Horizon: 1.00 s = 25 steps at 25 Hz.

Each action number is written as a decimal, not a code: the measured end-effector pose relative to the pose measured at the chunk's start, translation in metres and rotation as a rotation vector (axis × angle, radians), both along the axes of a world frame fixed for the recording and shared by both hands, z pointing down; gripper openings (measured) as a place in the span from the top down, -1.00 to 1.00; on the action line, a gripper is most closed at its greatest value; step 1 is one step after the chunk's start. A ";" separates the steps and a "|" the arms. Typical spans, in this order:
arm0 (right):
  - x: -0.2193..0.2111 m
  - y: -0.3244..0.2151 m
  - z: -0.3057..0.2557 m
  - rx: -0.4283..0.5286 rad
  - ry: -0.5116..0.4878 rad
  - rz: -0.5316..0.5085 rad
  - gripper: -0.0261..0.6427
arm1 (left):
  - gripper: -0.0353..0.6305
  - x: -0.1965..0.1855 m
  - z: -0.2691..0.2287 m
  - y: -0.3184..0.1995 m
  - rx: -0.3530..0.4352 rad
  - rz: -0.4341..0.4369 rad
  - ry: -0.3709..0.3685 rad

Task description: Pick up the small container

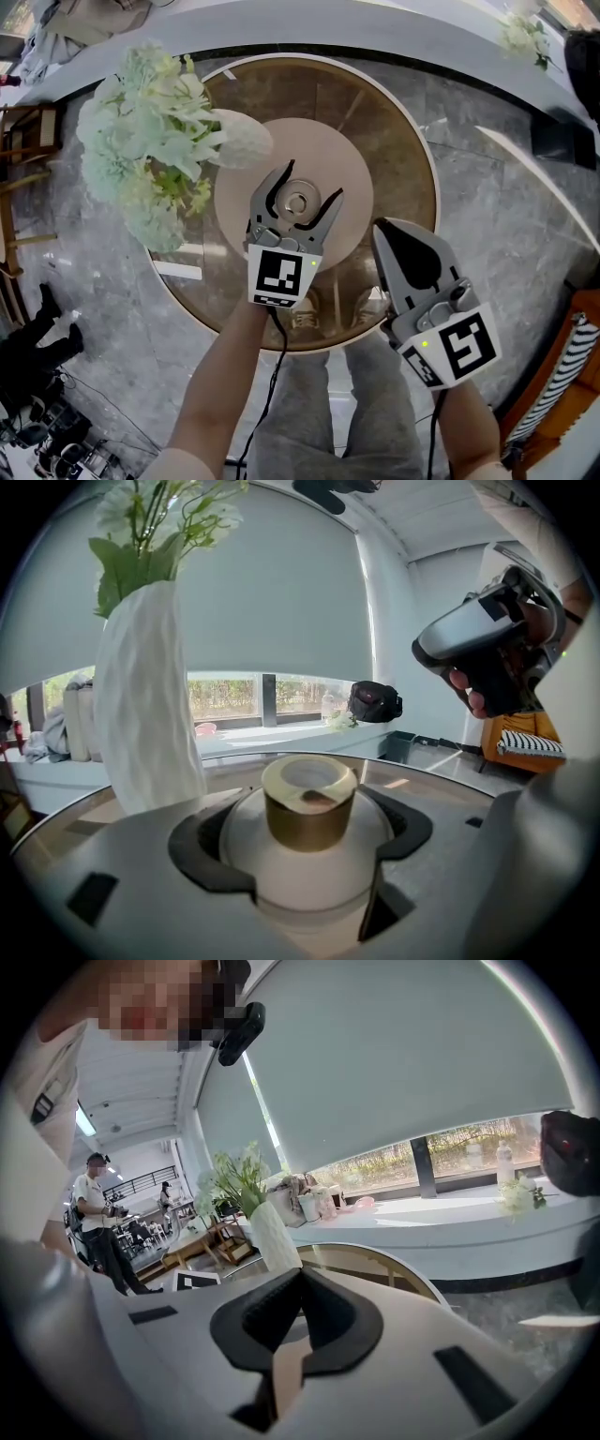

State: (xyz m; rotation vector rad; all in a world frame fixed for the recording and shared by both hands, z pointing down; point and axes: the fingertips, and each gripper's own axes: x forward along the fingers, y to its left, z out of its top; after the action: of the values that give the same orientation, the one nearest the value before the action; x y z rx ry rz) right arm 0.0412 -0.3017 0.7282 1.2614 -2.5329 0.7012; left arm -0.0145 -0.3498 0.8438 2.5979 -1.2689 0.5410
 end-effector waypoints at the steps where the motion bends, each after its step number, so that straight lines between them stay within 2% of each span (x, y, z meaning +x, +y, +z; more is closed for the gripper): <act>1: 0.000 0.000 0.000 0.000 -0.002 0.001 0.90 | -0.16 -0.001 0.000 0.000 0.001 -0.004 0.005; 14: 0.009 0.002 -0.003 0.011 0.004 0.007 0.90 | -0.16 -0.005 -0.009 0.010 -0.004 -0.013 -0.001; 20: 0.005 0.004 -0.029 0.034 0.007 0.000 0.90 | -0.16 -0.012 -0.046 0.016 0.010 -0.021 -0.010; 25: 0.000 0.006 -0.070 0.066 0.006 -0.012 0.90 | -0.16 -0.019 -0.097 0.022 0.027 -0.030 0.007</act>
State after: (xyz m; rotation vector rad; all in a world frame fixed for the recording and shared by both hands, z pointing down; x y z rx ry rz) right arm 0.0407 -0.2952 0.6579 1.2657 -2.5761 0.6149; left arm -0.0336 -0.3274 0.7466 2.5955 -1.3201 0.5130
